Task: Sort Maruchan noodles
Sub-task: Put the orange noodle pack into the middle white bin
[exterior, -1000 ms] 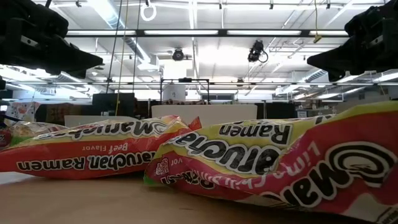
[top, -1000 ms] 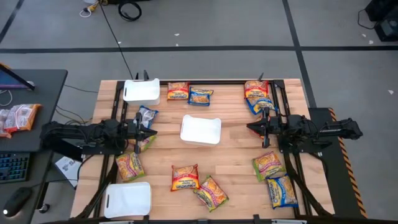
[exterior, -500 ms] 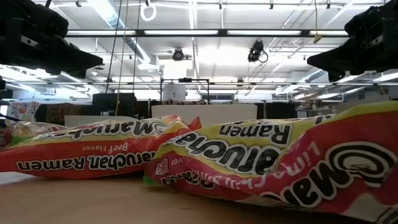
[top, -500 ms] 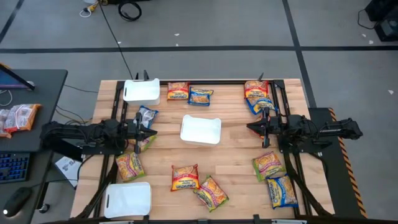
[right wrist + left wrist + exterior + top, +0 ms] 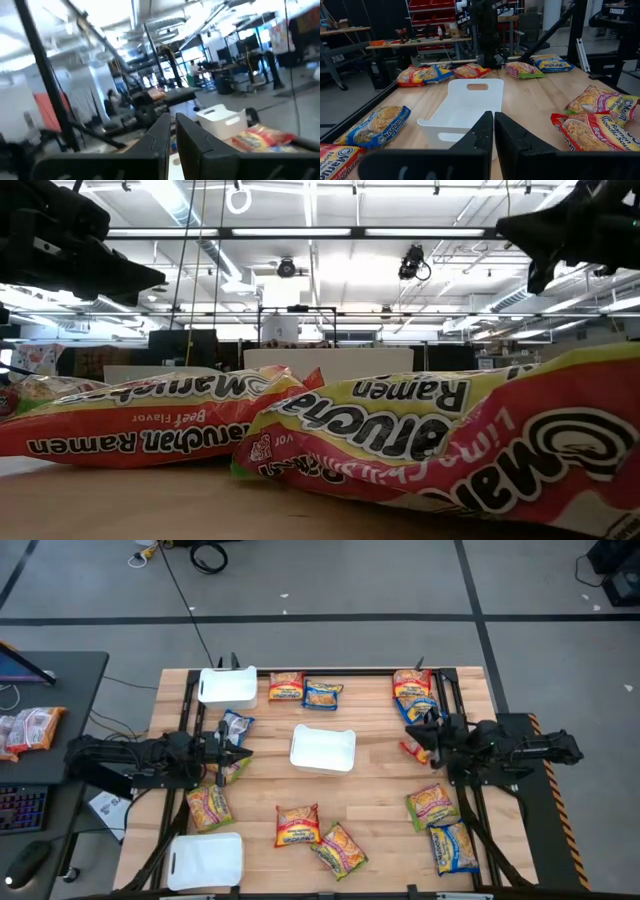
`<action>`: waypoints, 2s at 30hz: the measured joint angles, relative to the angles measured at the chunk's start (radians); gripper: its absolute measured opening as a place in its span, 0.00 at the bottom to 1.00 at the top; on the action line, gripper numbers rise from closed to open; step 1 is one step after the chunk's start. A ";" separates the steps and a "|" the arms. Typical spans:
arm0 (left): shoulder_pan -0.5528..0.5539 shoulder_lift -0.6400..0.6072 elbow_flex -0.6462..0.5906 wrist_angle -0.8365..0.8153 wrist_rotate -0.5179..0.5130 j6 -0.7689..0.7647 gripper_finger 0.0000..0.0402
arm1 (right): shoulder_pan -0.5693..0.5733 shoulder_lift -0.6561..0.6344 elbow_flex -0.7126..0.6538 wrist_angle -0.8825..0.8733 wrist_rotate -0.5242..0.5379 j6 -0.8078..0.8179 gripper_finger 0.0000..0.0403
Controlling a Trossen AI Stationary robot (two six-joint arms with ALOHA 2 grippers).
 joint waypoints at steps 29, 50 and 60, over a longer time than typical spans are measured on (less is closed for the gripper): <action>0.000 0.000 0.000 0.000 0.000 0.000 0.06 | 0.070 1.335 0.889 -1.734 0.116 0.071 0.02; 0.000 0.000 0.000 0.001 0.000 0.000 0.06 | 0.030 1.469 0.707 -1.528 -0.055 0.097 0.01; 0.003 0.004 0.000 0.066 -0.133 -0.089 0.06 | 0.188 1.423 0.737 -1.237 -0.468 0.295 0.02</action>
